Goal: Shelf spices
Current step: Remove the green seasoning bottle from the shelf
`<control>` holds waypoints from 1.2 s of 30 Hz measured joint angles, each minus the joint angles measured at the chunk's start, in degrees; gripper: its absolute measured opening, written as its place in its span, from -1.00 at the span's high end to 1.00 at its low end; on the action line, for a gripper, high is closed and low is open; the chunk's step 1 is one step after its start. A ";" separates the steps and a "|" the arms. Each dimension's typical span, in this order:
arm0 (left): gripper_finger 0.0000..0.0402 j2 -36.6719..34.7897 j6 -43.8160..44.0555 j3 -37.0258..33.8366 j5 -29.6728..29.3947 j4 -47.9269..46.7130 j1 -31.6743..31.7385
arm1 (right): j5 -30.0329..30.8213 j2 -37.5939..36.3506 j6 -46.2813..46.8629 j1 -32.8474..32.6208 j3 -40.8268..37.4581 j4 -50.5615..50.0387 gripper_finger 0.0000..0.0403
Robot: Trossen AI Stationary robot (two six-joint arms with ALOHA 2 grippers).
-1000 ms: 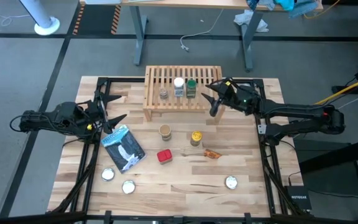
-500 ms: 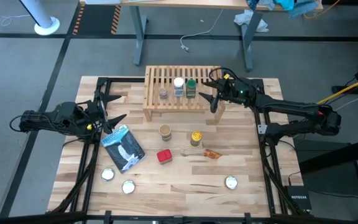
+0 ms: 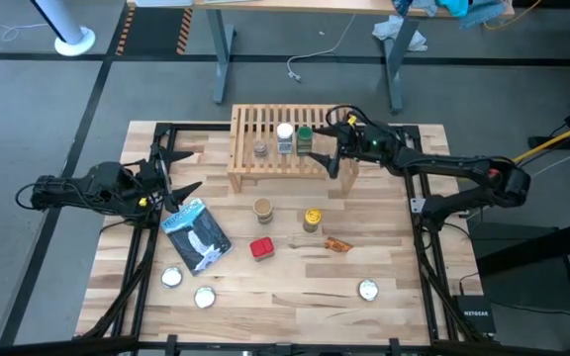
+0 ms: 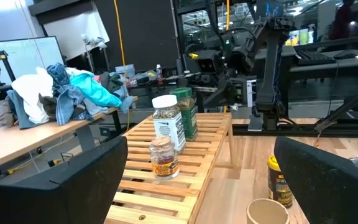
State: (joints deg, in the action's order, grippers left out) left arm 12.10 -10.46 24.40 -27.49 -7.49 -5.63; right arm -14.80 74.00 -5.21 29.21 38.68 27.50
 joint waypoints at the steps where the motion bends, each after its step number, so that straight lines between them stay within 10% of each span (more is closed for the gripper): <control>1: -0.99 0.00 0.02 0.00 0.00 -0.02 0.00 | -0.91 0.54 0.32 0.40 0.00 0.88 -0.90; 13: -0.99 0.00 0.01 0.00 0.00 -0.09 0.00 | -11.04 6.06 2.16 3.61 0.00 8.71 -0.93; 36: -0.99 0.00 0.00 0.00 0.00 -1.43 0.00 | -11.70 10.62 2.38 3.46 2.19 11.41 -0.71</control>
State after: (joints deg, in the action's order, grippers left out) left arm 12.10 -10.46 24.40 -27.49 -8.91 -5.63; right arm -26.50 84.62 -2.83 32.67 40.86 38.90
